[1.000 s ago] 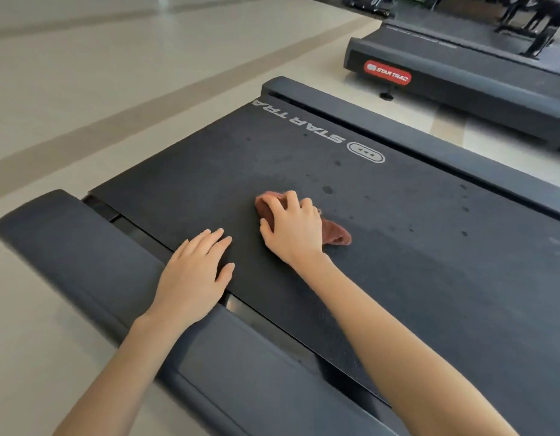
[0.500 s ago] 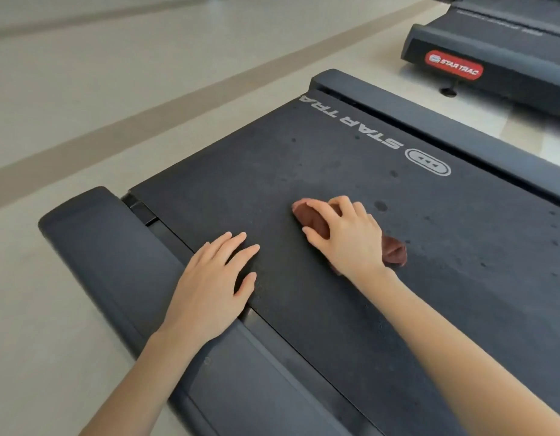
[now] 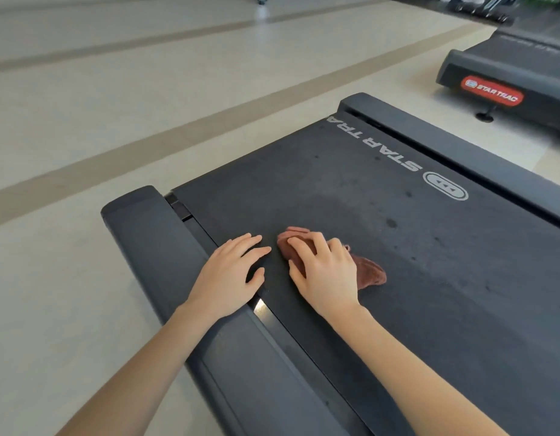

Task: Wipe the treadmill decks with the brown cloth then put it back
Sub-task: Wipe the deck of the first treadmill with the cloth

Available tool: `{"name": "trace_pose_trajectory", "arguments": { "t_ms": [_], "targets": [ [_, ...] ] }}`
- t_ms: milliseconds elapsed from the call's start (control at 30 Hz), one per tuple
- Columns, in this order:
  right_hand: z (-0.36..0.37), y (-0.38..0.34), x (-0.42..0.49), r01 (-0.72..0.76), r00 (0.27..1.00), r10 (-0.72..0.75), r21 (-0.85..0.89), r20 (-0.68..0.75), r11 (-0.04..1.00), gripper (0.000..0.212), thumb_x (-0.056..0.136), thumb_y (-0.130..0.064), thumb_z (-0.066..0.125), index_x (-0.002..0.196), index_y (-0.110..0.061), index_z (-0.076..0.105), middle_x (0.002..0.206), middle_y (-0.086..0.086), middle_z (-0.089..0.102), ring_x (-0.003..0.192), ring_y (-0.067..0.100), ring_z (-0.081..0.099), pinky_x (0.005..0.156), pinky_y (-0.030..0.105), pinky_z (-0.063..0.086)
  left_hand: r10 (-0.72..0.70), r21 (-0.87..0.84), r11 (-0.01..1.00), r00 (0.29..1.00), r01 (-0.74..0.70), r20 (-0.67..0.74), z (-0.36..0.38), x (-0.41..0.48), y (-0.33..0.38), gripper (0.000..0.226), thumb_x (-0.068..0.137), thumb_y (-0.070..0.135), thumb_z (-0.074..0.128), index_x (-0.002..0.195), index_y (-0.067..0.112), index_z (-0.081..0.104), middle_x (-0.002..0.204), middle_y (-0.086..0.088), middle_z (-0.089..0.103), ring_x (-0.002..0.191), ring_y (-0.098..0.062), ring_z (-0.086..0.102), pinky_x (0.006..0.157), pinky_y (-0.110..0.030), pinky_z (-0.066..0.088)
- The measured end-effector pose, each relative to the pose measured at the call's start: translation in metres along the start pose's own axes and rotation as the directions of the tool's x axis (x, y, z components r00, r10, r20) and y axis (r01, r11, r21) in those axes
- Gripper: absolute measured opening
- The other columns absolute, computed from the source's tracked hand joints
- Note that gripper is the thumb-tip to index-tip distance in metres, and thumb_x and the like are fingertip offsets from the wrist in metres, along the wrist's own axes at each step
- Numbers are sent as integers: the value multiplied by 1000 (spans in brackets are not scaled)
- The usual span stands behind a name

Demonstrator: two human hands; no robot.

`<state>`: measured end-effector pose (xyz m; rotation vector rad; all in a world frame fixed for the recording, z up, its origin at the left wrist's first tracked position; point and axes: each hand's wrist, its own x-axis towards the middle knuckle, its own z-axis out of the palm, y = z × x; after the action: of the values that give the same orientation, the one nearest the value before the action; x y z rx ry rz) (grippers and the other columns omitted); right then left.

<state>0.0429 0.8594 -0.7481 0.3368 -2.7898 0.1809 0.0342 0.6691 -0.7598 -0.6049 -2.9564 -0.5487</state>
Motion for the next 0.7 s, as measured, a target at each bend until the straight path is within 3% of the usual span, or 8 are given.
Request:
{"name": "trace_pose_trajectory", "arguments": {
  "t_ms": [133, 333, 400, 500, 700],
  "targets": [
    [-16, -14, -38, 10, 999, -11, 34, 32, 999, 32, 79, -32, 68, 110, -23, 66, 103, 4, 64, 73, 26, 55, 60, 36, 51, -36, 13, 999, 999, 36, 18, -4, -5, 5, 41, 95, 34, 47, 134, 24, 50, 146, 4, 40, 139, -13, 29, 110, -31, 23],
    [-36, -21, -79, 97, 989, -108, 104, 104, 990, 37, 75, -42, 72, 109, -27, 67, 101, -1, 64, 74, 24, 57, 61, 33, 53, -33, 98, 995, 993, 22, 112, -13, -26, 17, 50, 95, 43, 42, 142, 24, 39, 152, 3, 29, 142, -15, 20, 112, -32, 21],
    [-43, -21, -73, 22, 983, -52, 163, 179, 986, 38, 81, -46, 65, 115, -31, 64, 107, -4, 61, 87, 24, 56, 70, 35, 52, 0, 81, 997, 996, -8, 93, -19, -37, 18, 46, 94, 41, 45, 136, 25, 47, 147, 3, 39, 139, -15, 28, 109, -32, 27],
    [-51, -20, -56, -112, 967, 43, 267, 250, 957, 38, 88, -51, 54, 125, -40, 55, 110, -11, 54, 101, 14, 50, 76, 26, 43, 44, 121, 991, 996, -53, 77, -35, -41, 14, 44, 93, 41, 47, 134, 24, 51, 143, 1, 45, 137, -17, 33, 110, -33, 24],
    [-102, -31, -11, -285, 926, 176, 312, 335, 907, 39, 88, -53, 53, 124, -38, 55, 103, -12, 52, 97, 11, 52, 77, 26, 44, 49, 152, 987, 996, -61, 81, -104, -41, 5, 42, 85, 42, 51, 117, 20, 65, 122, -3, 63, 120, -23, 53, 103, -43, 39]
  ]
}}
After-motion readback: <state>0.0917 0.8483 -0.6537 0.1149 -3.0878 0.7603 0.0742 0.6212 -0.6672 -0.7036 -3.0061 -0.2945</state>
